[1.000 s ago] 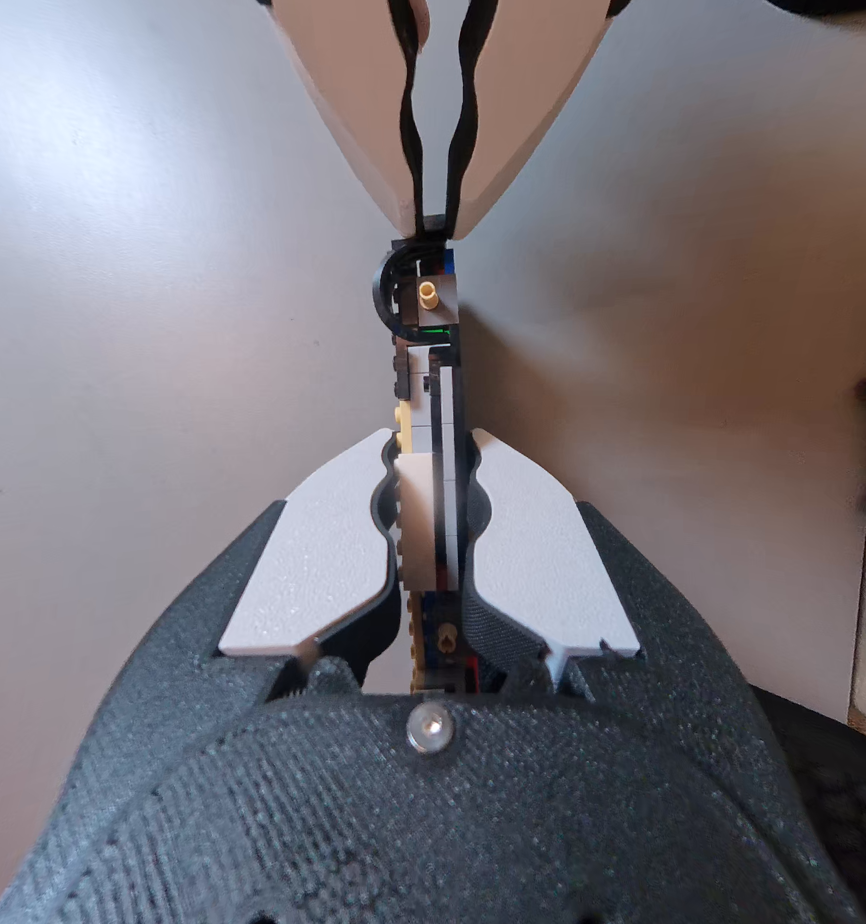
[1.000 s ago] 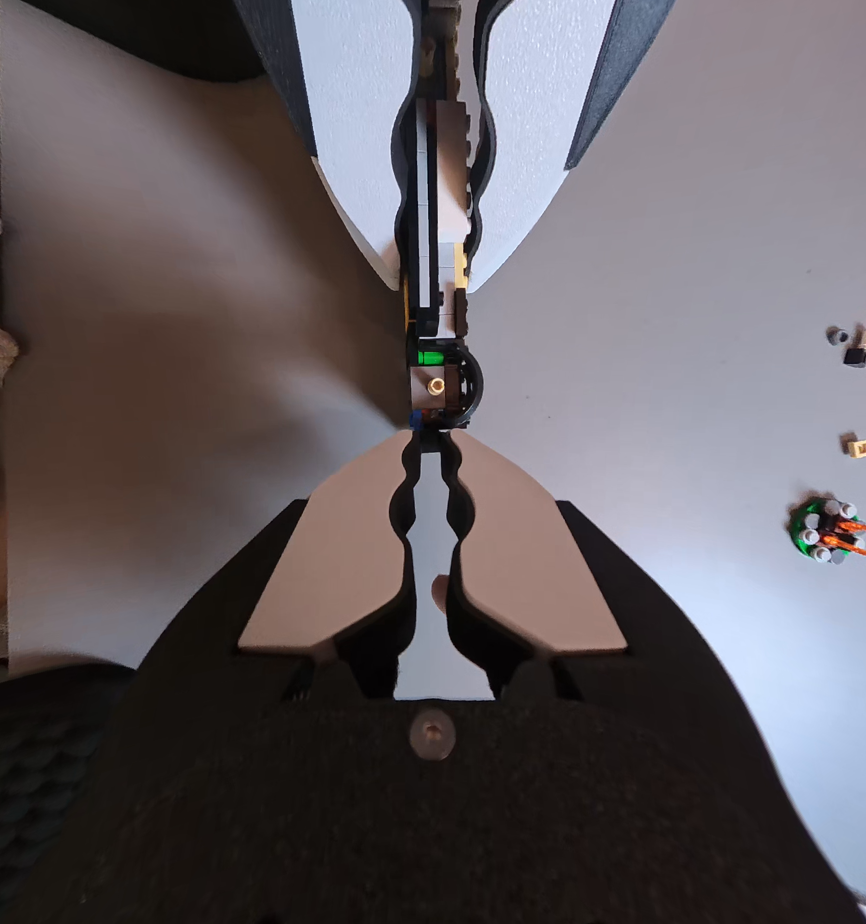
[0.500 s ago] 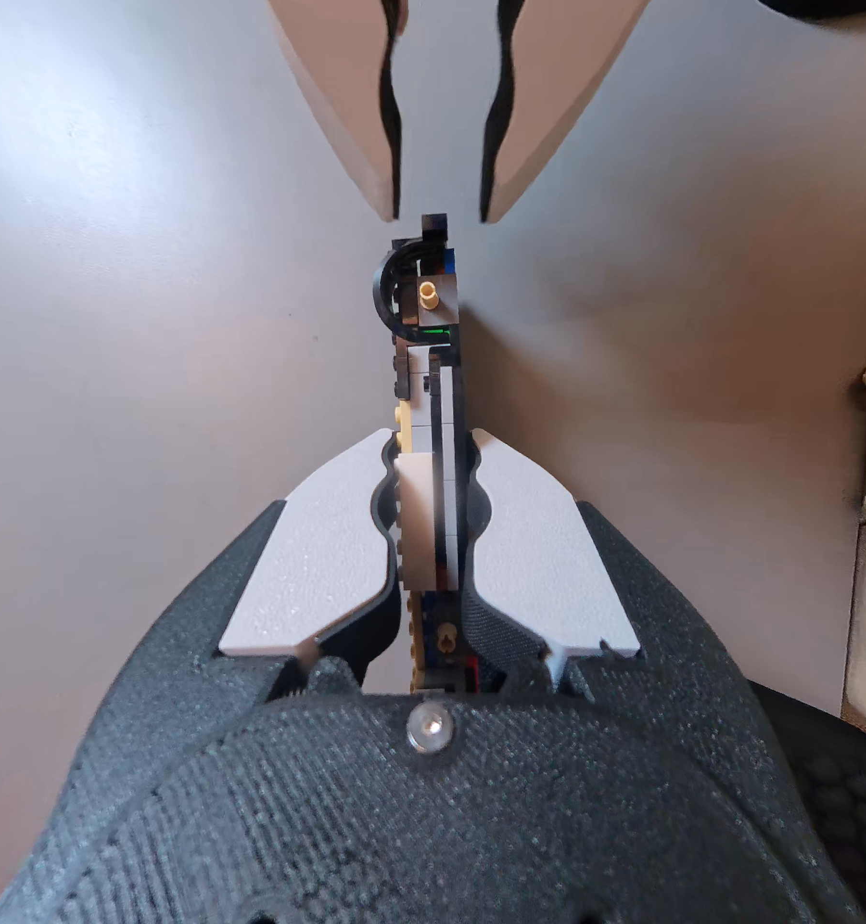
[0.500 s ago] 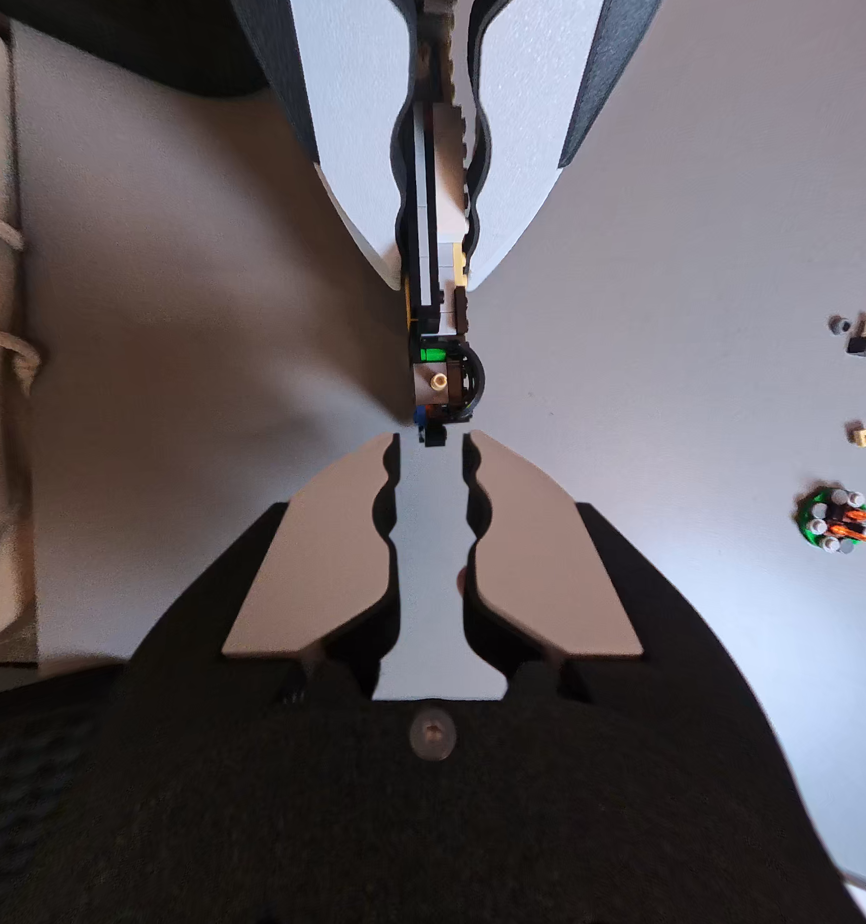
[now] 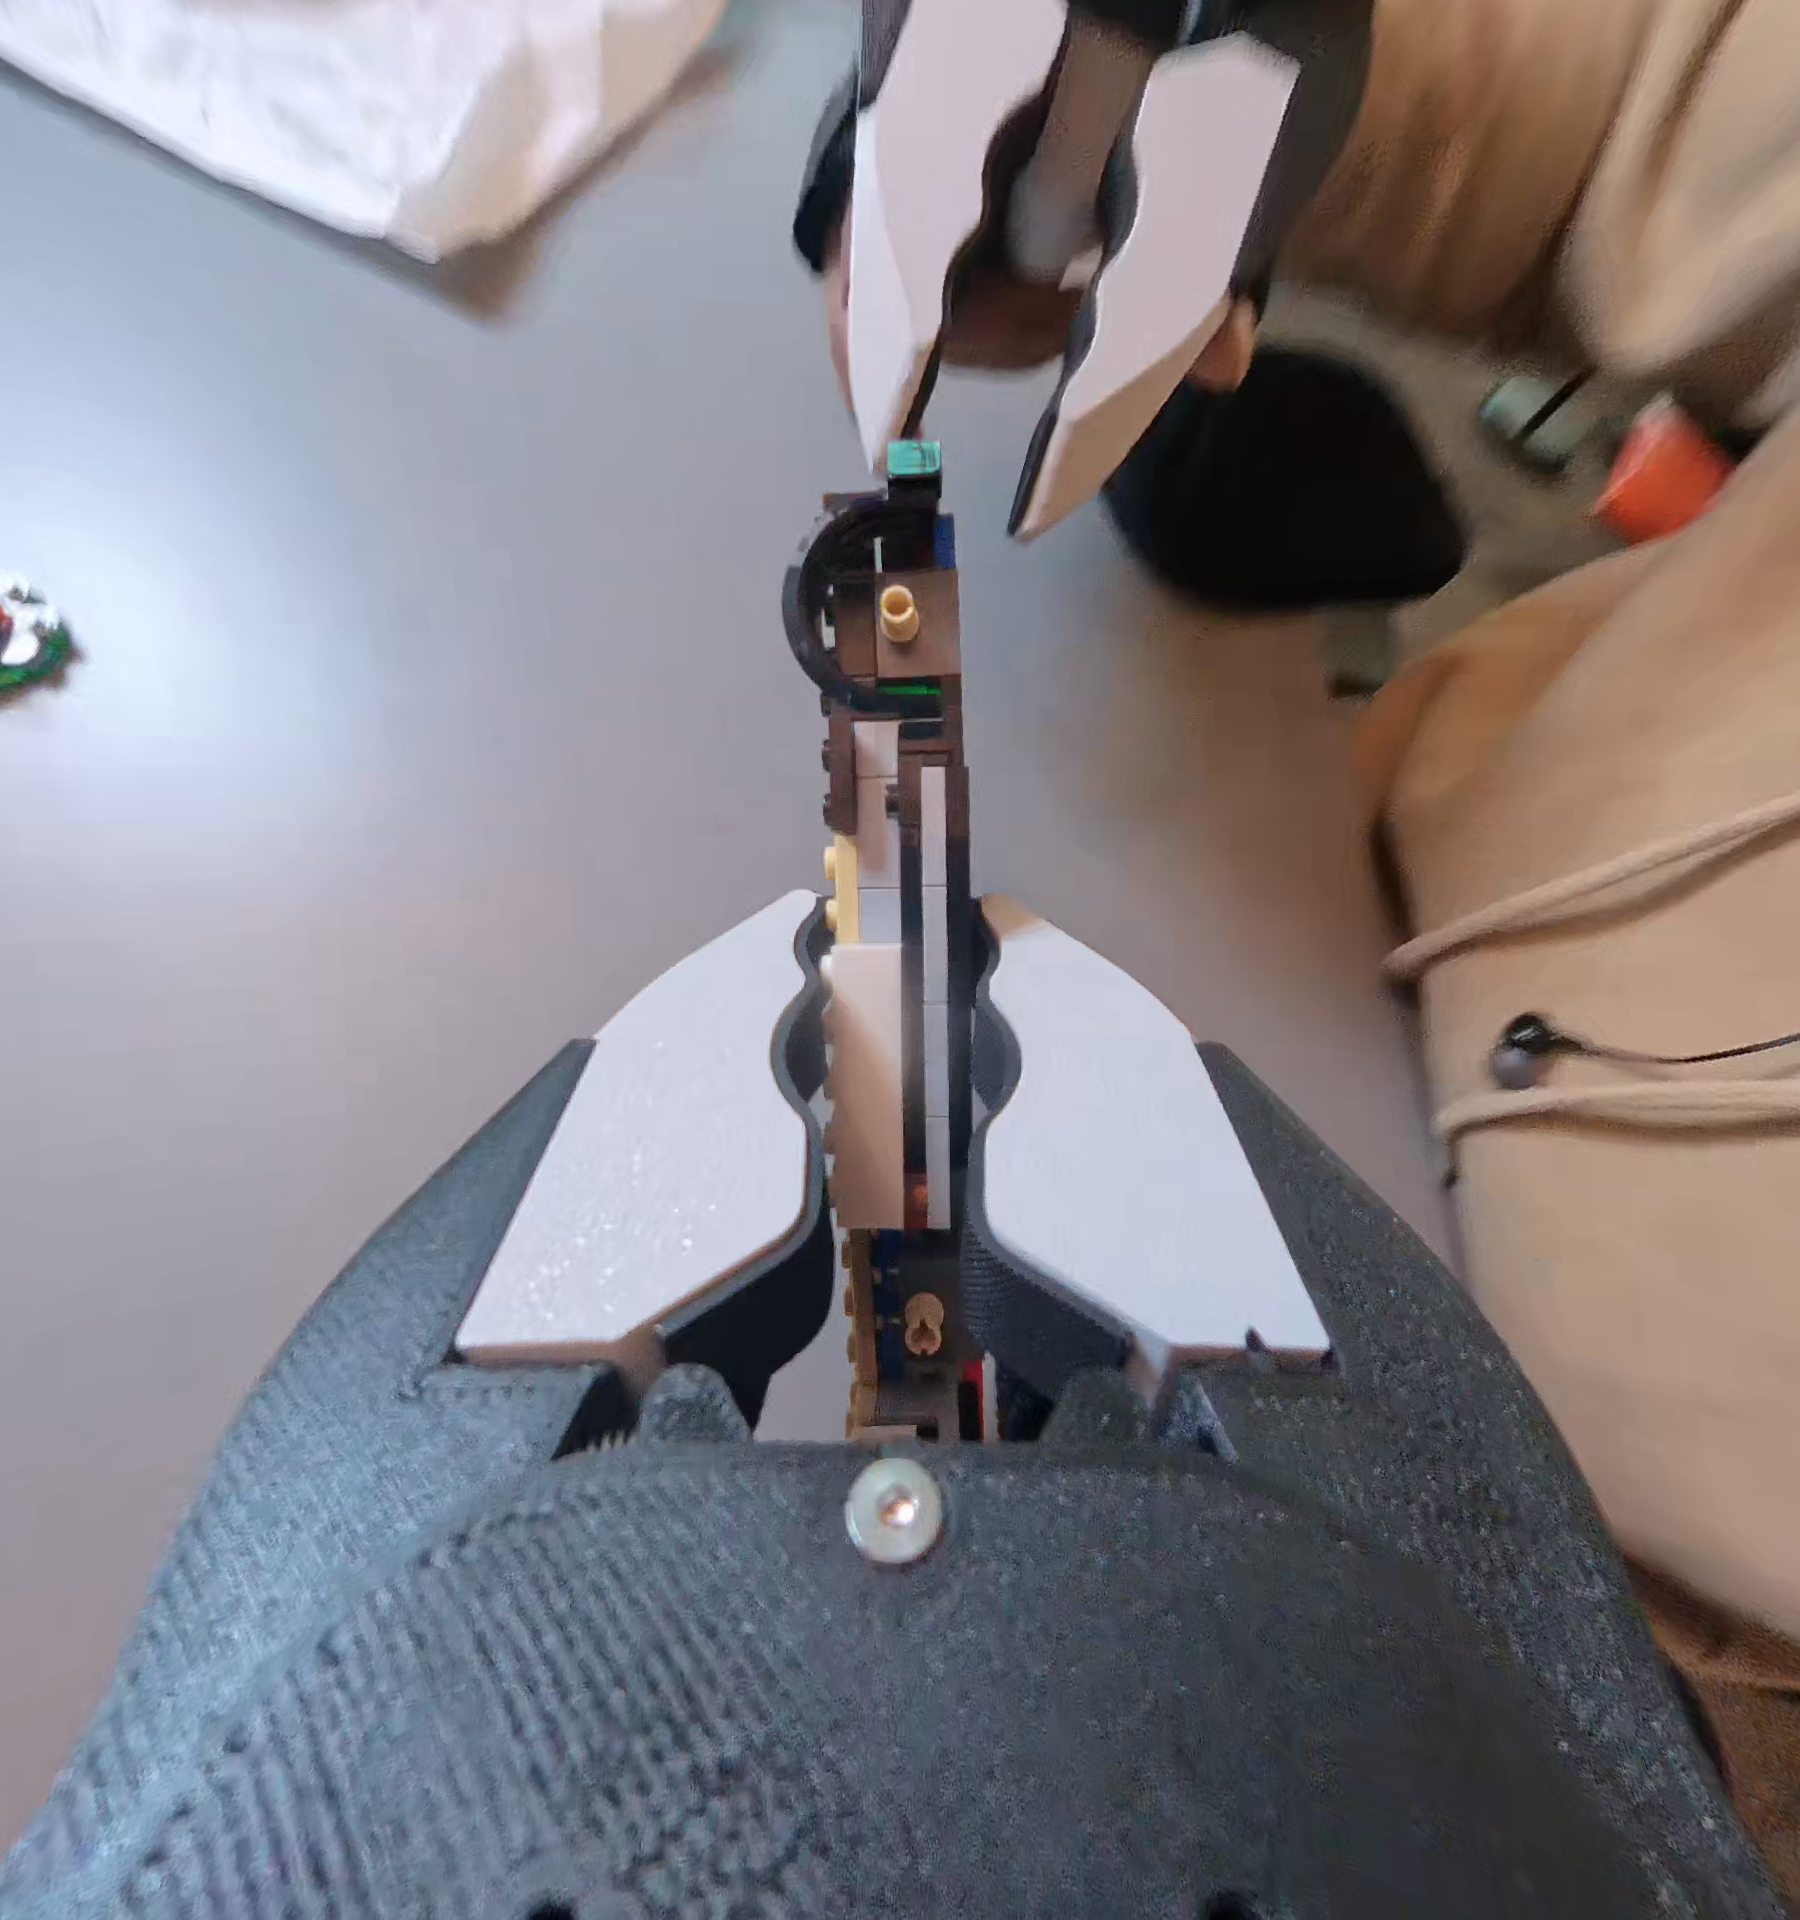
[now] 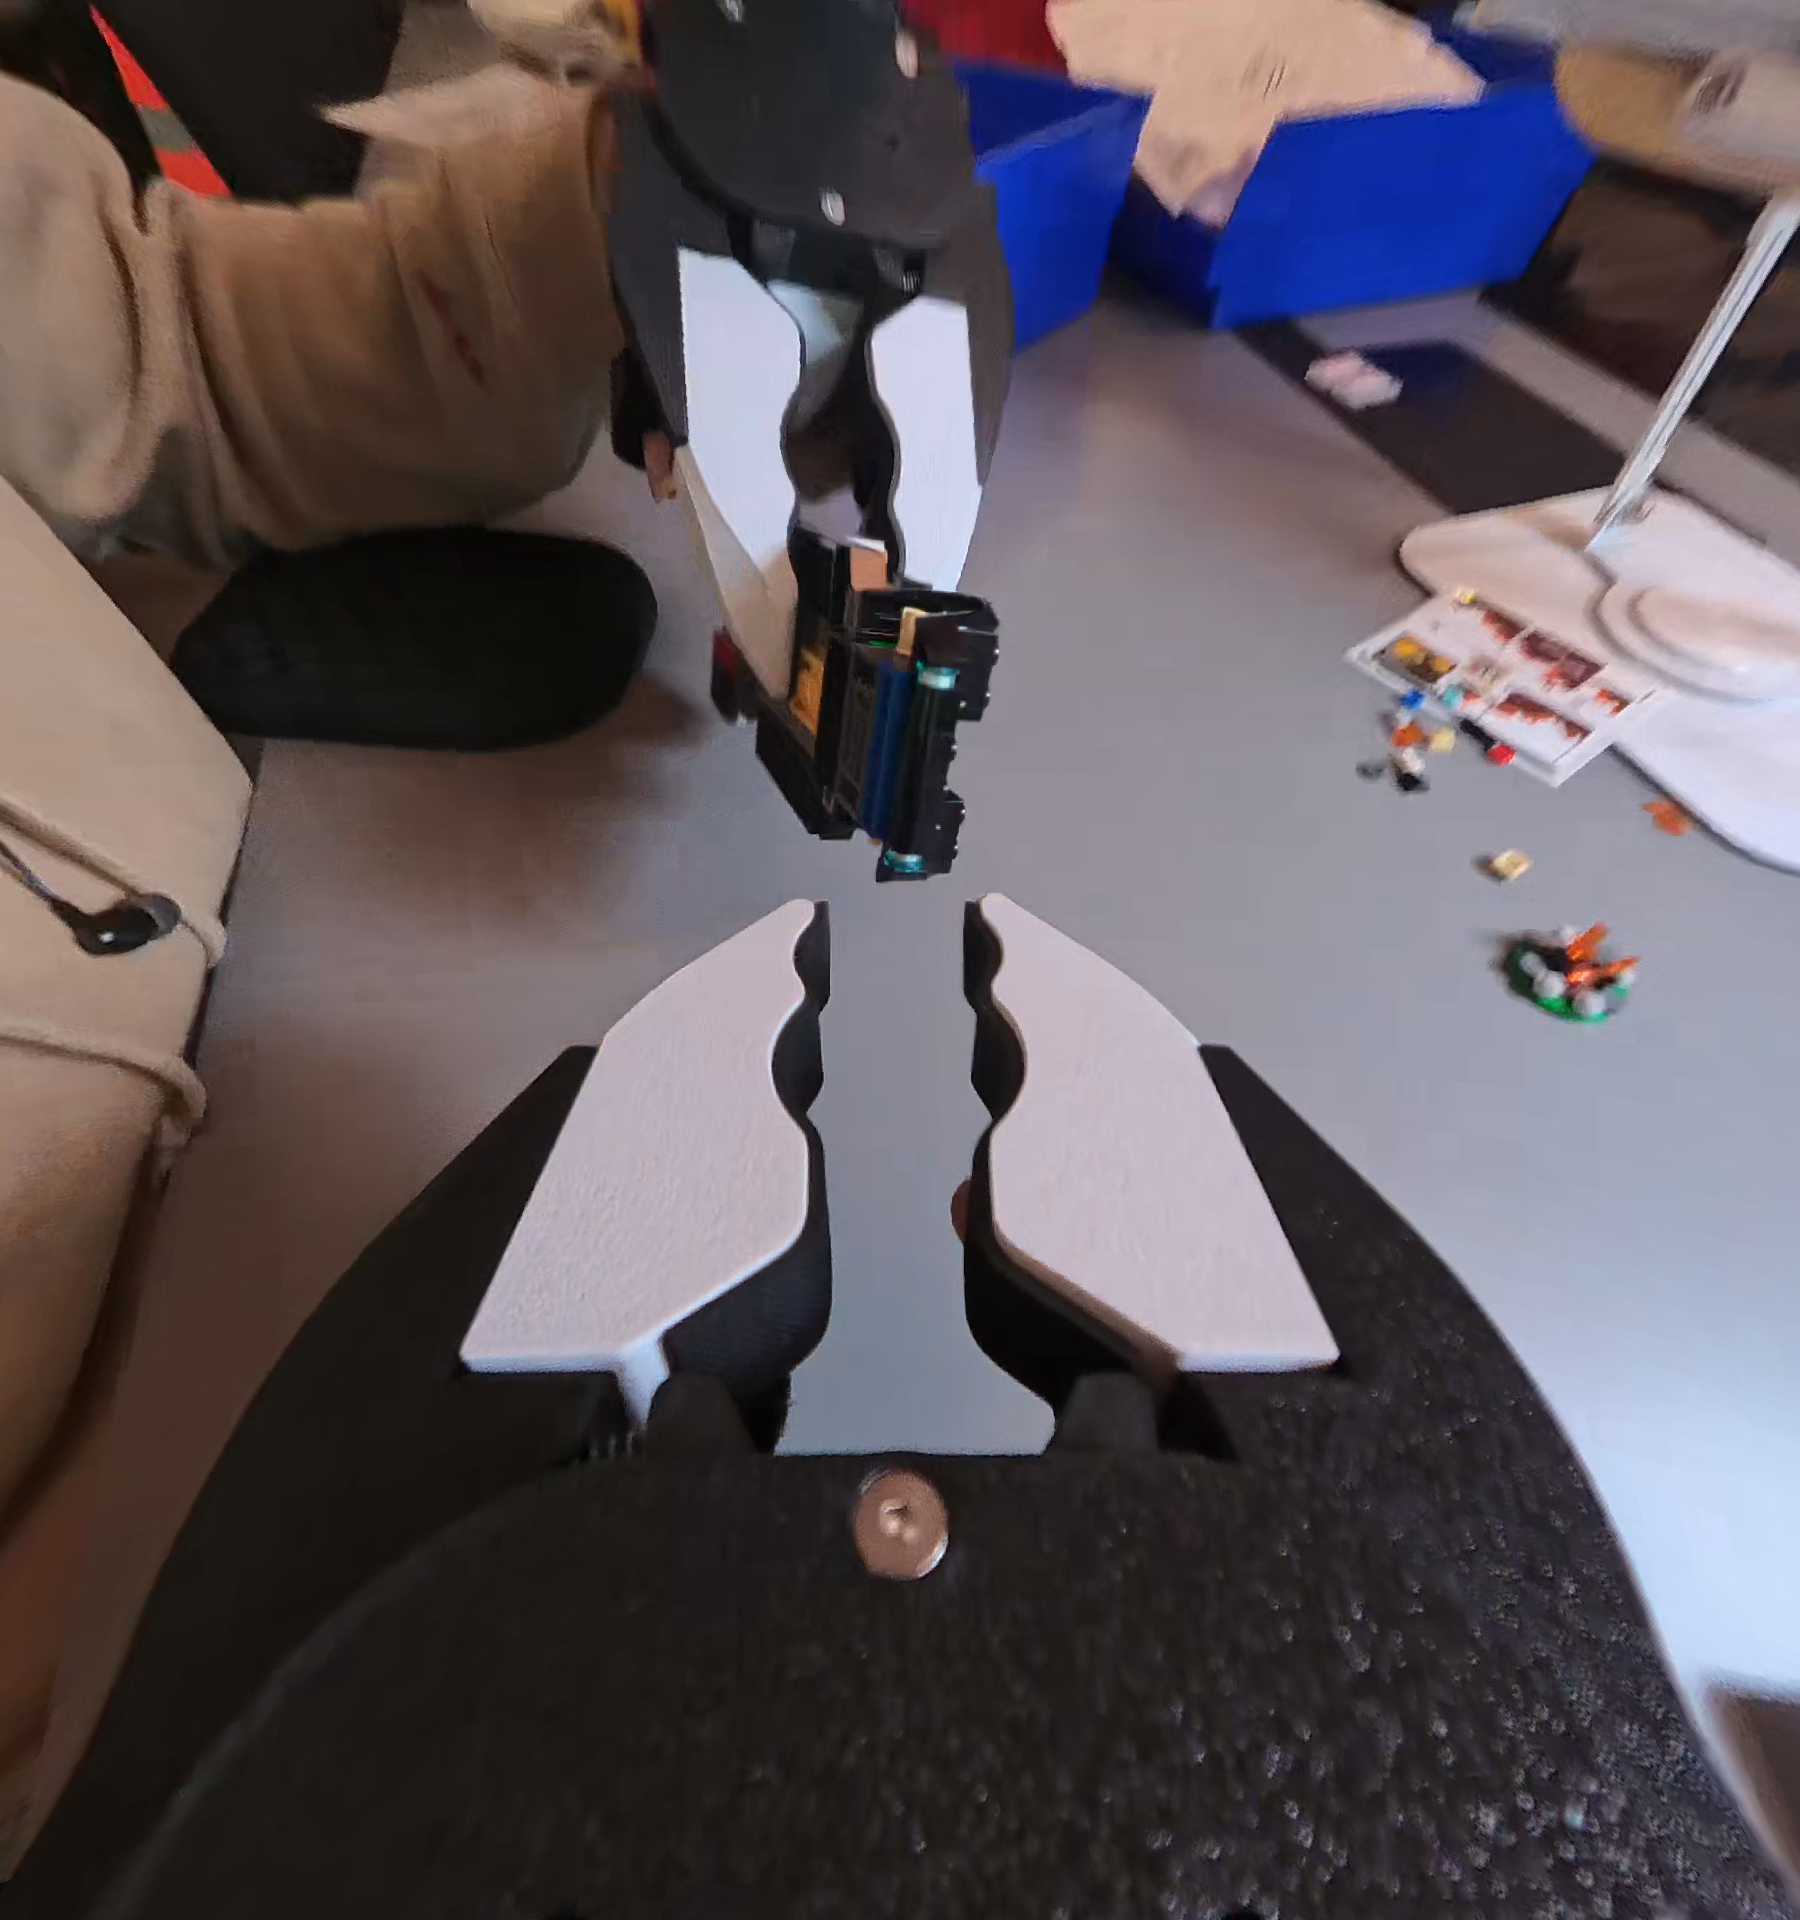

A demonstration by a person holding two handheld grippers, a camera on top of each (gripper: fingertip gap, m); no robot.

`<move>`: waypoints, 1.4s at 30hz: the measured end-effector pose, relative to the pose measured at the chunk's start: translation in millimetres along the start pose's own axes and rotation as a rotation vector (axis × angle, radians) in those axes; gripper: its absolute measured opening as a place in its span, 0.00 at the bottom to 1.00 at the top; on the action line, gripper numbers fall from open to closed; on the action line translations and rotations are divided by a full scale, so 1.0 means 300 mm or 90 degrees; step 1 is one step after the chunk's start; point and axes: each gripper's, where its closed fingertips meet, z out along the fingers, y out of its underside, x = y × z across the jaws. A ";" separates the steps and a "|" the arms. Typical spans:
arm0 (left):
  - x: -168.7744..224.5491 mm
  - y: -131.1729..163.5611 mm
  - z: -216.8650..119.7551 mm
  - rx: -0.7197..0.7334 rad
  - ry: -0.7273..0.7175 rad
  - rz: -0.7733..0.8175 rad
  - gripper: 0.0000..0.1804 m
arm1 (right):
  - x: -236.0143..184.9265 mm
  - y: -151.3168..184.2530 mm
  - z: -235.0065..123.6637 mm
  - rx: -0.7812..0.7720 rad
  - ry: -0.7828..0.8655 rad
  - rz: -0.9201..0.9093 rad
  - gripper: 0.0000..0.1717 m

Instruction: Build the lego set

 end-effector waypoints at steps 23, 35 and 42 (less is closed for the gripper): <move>0.179 -0.149 -0.107 0.266 0.256 -0.091 0.13 | -0.103 -0.280 -0.047 0.010 -0.091 -0.284 0.22; 0.136 -0.127 -0.113 0.277 0.223 -0.105 0.13 | -0.084 -0.261 -0.023 0.062 -0.072 -0.197 0.09; 0.125 -0.124 -0.109 0.279 0.209 -0.102 0.13 | -0.073 -0.258 -0.017 0.064 -0.063 -0.182 0.08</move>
